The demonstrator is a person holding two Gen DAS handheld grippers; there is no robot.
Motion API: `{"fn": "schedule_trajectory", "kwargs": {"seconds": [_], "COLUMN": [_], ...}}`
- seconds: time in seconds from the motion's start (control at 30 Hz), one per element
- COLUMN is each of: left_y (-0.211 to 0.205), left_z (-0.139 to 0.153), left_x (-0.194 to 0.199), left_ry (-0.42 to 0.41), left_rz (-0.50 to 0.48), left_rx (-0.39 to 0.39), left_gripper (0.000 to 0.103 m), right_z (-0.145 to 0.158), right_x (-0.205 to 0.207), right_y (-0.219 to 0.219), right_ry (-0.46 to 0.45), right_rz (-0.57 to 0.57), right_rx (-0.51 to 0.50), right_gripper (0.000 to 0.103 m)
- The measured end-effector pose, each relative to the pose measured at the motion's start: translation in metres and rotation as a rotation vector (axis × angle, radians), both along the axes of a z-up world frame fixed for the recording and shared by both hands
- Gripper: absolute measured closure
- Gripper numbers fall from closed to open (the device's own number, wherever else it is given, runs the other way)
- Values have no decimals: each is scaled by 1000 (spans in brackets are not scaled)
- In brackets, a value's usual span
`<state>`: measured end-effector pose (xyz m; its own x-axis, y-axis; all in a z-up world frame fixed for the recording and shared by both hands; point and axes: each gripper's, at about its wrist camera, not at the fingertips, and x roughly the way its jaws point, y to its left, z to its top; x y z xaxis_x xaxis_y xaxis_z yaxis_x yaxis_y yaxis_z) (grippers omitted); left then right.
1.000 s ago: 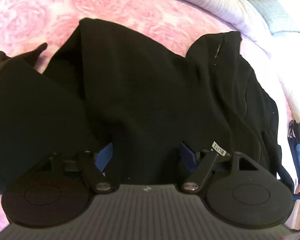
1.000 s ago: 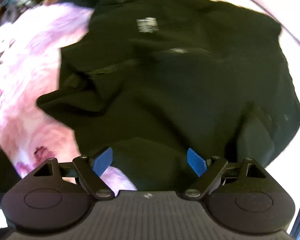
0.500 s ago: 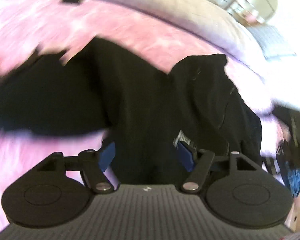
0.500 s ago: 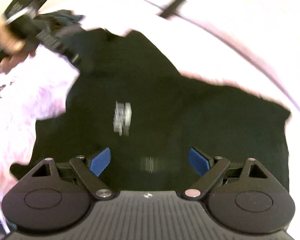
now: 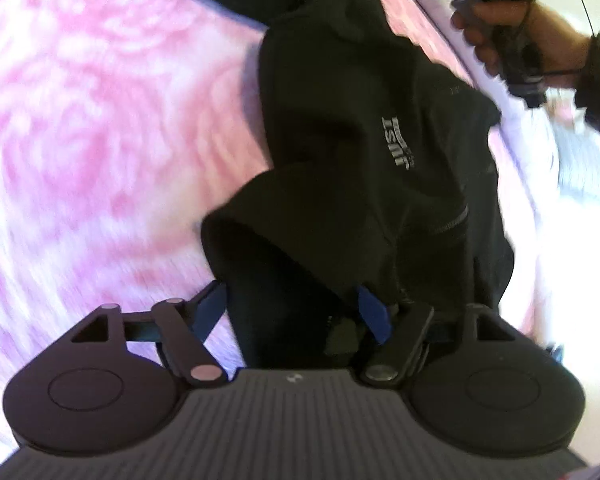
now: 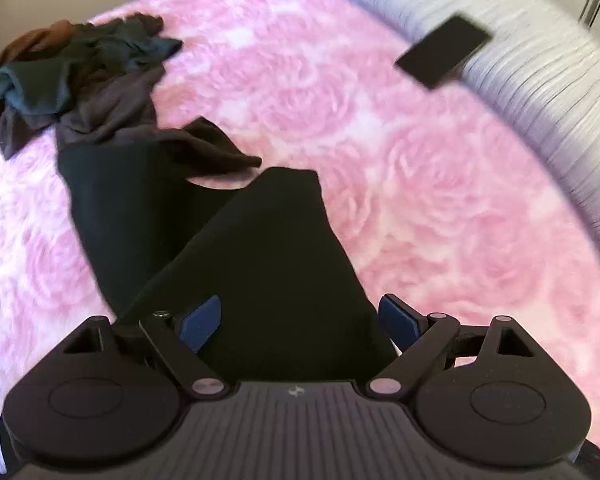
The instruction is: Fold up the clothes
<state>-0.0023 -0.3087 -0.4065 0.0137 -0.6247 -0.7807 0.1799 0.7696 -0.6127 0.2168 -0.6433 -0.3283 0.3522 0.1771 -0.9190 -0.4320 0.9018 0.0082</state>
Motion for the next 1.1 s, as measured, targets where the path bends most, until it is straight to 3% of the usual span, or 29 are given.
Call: {"fn": "schedule_trajectory", "kwargs": {"seconds": [0.1,0.13,0.17,0.2,0.23,0.27,0.4,0.53,0.6,0.73,0.87,0.93,1.0,1.1], "left_y": [6,11,16,21,25,29,28,16,-1,-40,-84,-104,-118,-119], "left_z": [-1,1,3,5,8,10,21,21,14,-3,-18,-23,-23,3], "left_x": [-10,-13,-17,-20,-25,-29,-41,-60,-72,-85,-86,-87,-87,-80], "left_ry": [0,8,16,23,26,26,50,162,221,286,308,312,282,148], "left_rz": [49,61,73,77,72,61,-13,-30,-14,58,136,162,168,159], "left_rx": [-10,-17,-24,-25,-16,-6,11,-44,-84,-177,-206,-212,-191,-146], "left_gripper": [33,33,33,32,32,32,32,28,19,18,20,36,99,100], "right_z": [-23,-27,-31,-35,-36,-32,7,65,91,134,161,171,181,199], "right_x": [5,2,-2,-6,-9,-13,-26,-40,-51,-78,-109,-124,-138,-159], "right_y": [14,18,23,27,30,32,26,3,-12,-48,-82,-98,-111,-129], "right_ry": [68,80,93,106,106,93,-31,-196,-272,-379,-445,-472,-499,-542], "right_rz": [67,89,111,133,140,134,103,19,-26,-139,-220,-264,-304,-345], "right_rx": [-28,-30,-32,-35,-35,-33,-25,-15,-16,11,33,46,57,63], "right_gripper": [15,20,48,63,94,98,101,102,102,102,102,102,102,102]}}
